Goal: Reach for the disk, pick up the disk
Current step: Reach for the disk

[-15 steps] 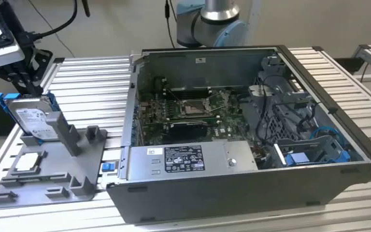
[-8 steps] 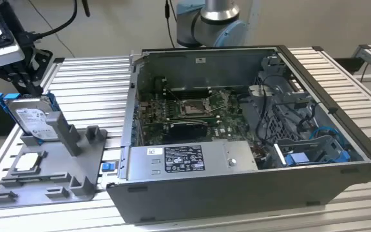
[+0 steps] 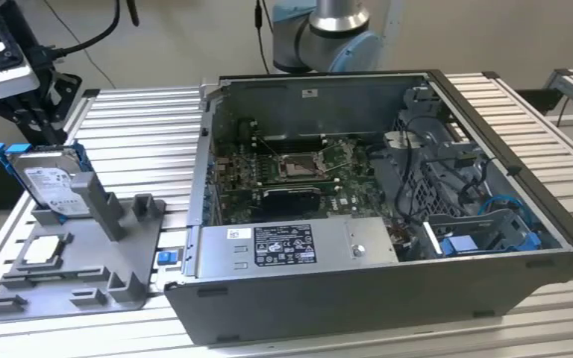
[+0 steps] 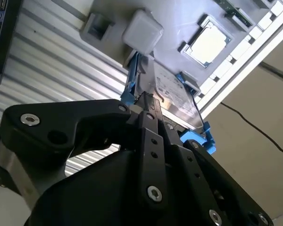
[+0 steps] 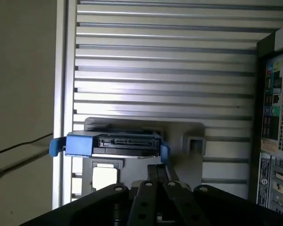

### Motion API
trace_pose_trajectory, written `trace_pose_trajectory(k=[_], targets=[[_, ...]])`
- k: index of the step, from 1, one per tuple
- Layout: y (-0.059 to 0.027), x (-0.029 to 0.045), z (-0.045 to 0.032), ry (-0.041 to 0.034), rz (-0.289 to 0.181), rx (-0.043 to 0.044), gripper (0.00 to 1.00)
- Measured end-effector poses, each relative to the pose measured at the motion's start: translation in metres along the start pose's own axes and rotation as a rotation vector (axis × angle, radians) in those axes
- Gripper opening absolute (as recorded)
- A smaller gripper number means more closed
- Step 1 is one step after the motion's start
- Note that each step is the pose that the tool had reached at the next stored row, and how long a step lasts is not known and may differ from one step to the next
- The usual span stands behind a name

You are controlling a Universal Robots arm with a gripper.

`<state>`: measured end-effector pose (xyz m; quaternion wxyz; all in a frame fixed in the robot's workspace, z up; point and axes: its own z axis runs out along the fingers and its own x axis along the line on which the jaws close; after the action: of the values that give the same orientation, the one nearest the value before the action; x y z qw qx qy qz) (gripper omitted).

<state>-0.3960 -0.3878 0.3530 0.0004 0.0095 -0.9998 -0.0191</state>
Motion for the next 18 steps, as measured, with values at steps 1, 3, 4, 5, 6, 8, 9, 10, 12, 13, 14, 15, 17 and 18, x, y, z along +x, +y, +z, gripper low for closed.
trace_pose_trajectory(k=[1, 3, 4, 5, 6, 8, 9, 10, 12, 13, 14, 15, 17, 18], targets=[[0.0024, 0.0013, 0.0001, 0.0000, 0.000, 0.0000, 0.00], [0.0066, 0.0056, 0.0003, 0.0001, 0.000, 0.0000, 0.00], [0.0081, 0.0084, 0.0003, 0.0002, 0.000, 0.0001, 0.00], [0.0091, 0.0114, 0.0004, 0.0000, 0.000, -0.0001, 0.00], [0.0099, 0.0147, 0.0004, 0.0000, 0.000, 0.0000, 0.00], [0.0108, 0.0215, 0.0004, 0.0001, 0.000, 0.0000, 0.00], [0.0112, 0.0250, 0.0005, 0.0001, 0.000, 0.0000, 0.00], [0.0114, 0.0281, 0.0005, -0.0001, 0.000, -0.0001, 0.00], [0.0115, 0.0339, 0.0005, 0.0000, 0.000, 0.0000, 0.00], [0.0116, 0.0367, 0.0005, 0.0001, 0.000, 0.0000, 0.00], [0.0116, 0.0395, 0.0005, 0.0001, 0.000, 0.0001, 0.00], [0.0117, 0.0423, 0.0005, 0.0001, 0.000, 0.0000, 0.00], [0.0118, 0.0481, 0.0005, 0.0001, 0.000, 0.0000, 0.00], [0.0118, 0.0510, 0.0005, 0.0001, 0.000, 0.0000, 0.00]])
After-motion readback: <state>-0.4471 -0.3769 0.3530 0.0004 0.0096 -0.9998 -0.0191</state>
